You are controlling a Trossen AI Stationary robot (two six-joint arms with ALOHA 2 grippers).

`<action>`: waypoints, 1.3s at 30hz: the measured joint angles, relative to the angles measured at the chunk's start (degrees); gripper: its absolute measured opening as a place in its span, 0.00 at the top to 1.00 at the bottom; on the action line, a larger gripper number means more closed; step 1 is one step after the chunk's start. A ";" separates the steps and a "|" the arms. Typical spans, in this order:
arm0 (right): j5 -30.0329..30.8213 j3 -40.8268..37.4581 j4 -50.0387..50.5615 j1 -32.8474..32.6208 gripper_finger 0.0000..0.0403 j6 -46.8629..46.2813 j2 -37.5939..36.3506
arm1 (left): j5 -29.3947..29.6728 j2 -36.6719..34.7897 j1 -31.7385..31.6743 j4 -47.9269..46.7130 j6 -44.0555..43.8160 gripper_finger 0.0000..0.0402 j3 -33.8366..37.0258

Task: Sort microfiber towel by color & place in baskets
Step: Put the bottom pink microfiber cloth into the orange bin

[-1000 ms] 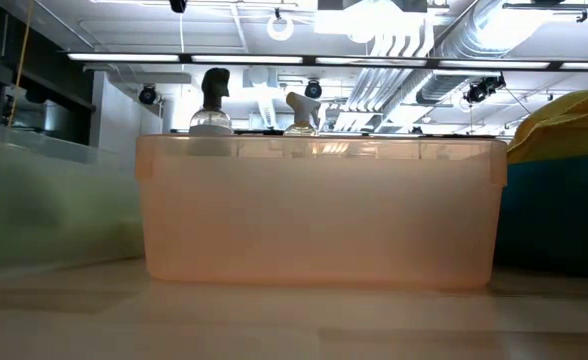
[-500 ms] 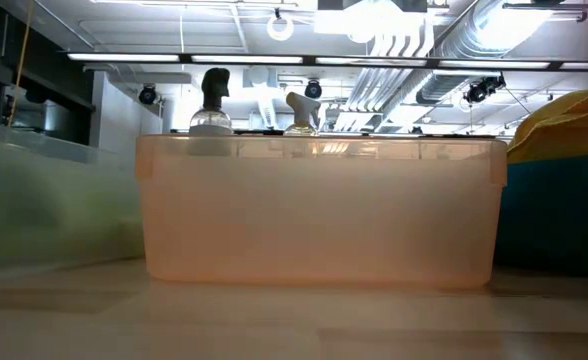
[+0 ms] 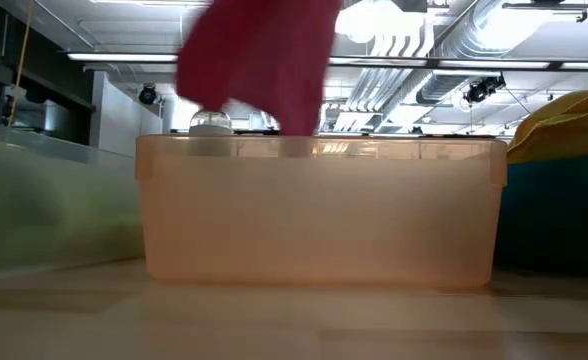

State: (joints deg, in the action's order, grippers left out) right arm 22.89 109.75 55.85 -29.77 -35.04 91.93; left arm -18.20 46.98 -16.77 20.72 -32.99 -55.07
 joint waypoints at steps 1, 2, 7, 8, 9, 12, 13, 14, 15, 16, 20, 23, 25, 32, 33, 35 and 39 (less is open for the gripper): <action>-0.08 0.00 1.86 0.08 1.00 -0.71 0.13 | 0.00 -0.49 -0.01 0.07 0.02 0.53 0.00; -0.02 0.00 3.56 0.16 1.00 -0.87 0.43 | 0.00 -1.02 -0.01 0.09 0.06 0.53 0.00; 0.43 0.00 6.08 0.64 1.00 -0.98 3.60 | 0.02 -3.17 0.02 0.20 0.48 0.53 0.00; 0.45 0.00 5.97 0.98 1.00 -0.97 4.57 | 0.04 -3.53 0.02 0.12 0.62 0.53 0.00; 0.45 0.00 5.97 1.40 1.00 -0.85 5.75 | 0.04 -3.80 0.02 0.06 0.97 0.53 0.00; 0.47 -0.02 5.33 3.34 1.00 1.01 9.61 | 0.07 -4.29 0.01 0.04 2.11 0.53 0.00; 0.48 -0.02 5.08 4.23 1.00 1.68 10.88 | 0.07 -4.28 0.02 0.02 2.14 0.53 0.00; 0.45 -0.02 4.54 5.19 1.00 2.13 12.06 | 0.08 -4.28 0.02 -0.03 2.14 0.53 0.00; 0.48 -0.02 3.73 6.21 1.00 2.48 13.18 | 0.09 -4.28 0.02 -0.13 2.14 0.53 0.00; 0.52 -0.02 3.08 7.26 1.00 2.52 14.31 | 0.10 -4.25 0.02 -0.36 2.14 0.53 0.00; 0.67 -0.02 3.71 10.45 1.00 1.30 18.10 | 0.15 -4.30 0.02 -2.80 2.09 0.53 0.00; 0.73 -0.04 5.22 11.13 1.00 -0.24 20.15 | 0.15 -4.54 0.02 -5.95 1.70 0.53 0.00; 0.44 -0.04 3.12 11.05 1.00 2.05 21.31 | 0.15 -4.63 0.02 -7.82 1.82 0.53 0.02; -10.55 -0.04 -9.70 13.10 1.00 7.97 23.45 | 0.13 -4.63 0.02 -12.41 2.11 0.53 0.02; -10.78 -0.04 -7.18 13.15 1.00 7.87 23.43 | 0.13 -4.66 0.02 -12.73 2.11 0.53 0.02; -9.35 -0.04 0.59 12.57 1.00 7.08 23.15 | 0.13 -4.95 0.02 -13.49 2.14 0.53 0.02; -8.13 -0.11 11.79 11.59 1.00 7.20 22.96 | 0.11 -5.74 0.02 -14.71 3.97 0.53 0.02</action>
State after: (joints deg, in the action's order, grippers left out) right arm 14.76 109.65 67.64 -18.18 -27.84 114.88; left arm -18.09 41.23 -16.75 6.00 -29.02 -55.05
